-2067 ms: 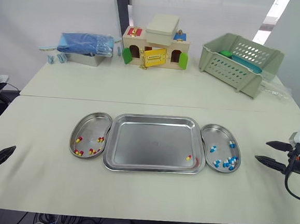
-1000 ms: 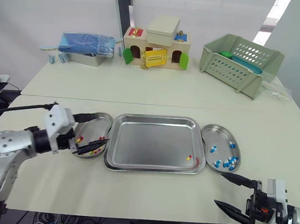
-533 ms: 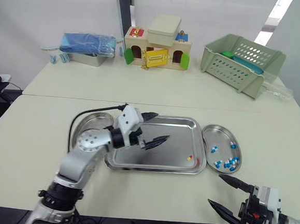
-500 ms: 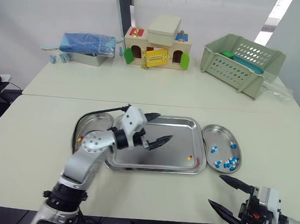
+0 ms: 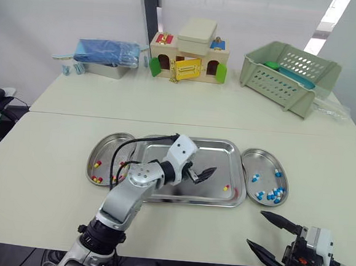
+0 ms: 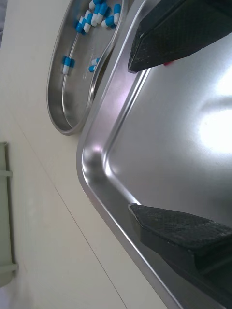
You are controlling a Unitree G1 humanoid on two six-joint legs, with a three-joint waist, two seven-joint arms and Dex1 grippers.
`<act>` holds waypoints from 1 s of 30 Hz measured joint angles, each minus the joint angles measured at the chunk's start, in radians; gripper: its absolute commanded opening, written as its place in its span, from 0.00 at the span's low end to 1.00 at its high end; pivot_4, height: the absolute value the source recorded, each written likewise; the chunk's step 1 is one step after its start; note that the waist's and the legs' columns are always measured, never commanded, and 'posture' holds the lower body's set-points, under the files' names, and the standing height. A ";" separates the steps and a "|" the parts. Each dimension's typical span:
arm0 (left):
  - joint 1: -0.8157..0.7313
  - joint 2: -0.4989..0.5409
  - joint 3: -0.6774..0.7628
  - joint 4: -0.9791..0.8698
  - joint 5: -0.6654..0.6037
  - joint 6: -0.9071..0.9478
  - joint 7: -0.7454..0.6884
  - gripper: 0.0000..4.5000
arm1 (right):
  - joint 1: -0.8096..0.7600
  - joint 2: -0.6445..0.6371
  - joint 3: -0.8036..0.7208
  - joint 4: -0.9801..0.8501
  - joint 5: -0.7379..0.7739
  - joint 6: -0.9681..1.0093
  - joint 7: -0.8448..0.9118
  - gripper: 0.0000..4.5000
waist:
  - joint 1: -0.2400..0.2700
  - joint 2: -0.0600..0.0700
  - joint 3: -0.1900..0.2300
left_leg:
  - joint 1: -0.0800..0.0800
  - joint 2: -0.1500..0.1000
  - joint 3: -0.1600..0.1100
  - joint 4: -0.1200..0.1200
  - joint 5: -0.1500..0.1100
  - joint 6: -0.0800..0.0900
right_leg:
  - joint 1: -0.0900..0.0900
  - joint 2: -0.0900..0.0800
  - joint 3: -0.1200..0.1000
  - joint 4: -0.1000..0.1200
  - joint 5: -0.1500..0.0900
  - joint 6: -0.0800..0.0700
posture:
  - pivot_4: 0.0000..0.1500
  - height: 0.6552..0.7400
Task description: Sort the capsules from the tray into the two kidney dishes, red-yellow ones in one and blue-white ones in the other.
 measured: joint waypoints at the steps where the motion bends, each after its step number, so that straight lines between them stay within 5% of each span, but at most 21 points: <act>1: -0.003 -0.009 -0.005 -0.001 0.004 0.010 0.007 1.00 | 0.000 0.000 0.000 0.000 0.000 -0.002 -0.001 1.00 | 0.000 0.000 0.000 | 0.000 0.000 0.000 0.000 0.000 0.000 | 0.000 0.000 0.000 0.000 0.000 0.000 | 1.00 1.00; 16: -0.030 -0.057 -0.185 -0.019 0.062 0.217 0.039 1.00 | 0.018 0.073 -0.007 0.071 0.003 -0.129 -0.015 1.00 | 0.001 0.001 -0.001 | 0.000 0.000 0.000 0.000 0.000 0.000 | 0.000 0.000 0.000 0.000 0.000 0.000 | 1.00 1.00; 30: -0.100 -0.107 -0.193 0.065 0.081 0.314 0.067 1.00 | 0.015 0.072 0.001 0.080 0.002 -0.144 -0.020 1.00 | 0.001 0.001 -0.001 | 0.000 0.000 0.000 0.000 0.000 0.000 | 0.000 0.000 0.000 0.000 0.000 0.000 | 1.00 1.00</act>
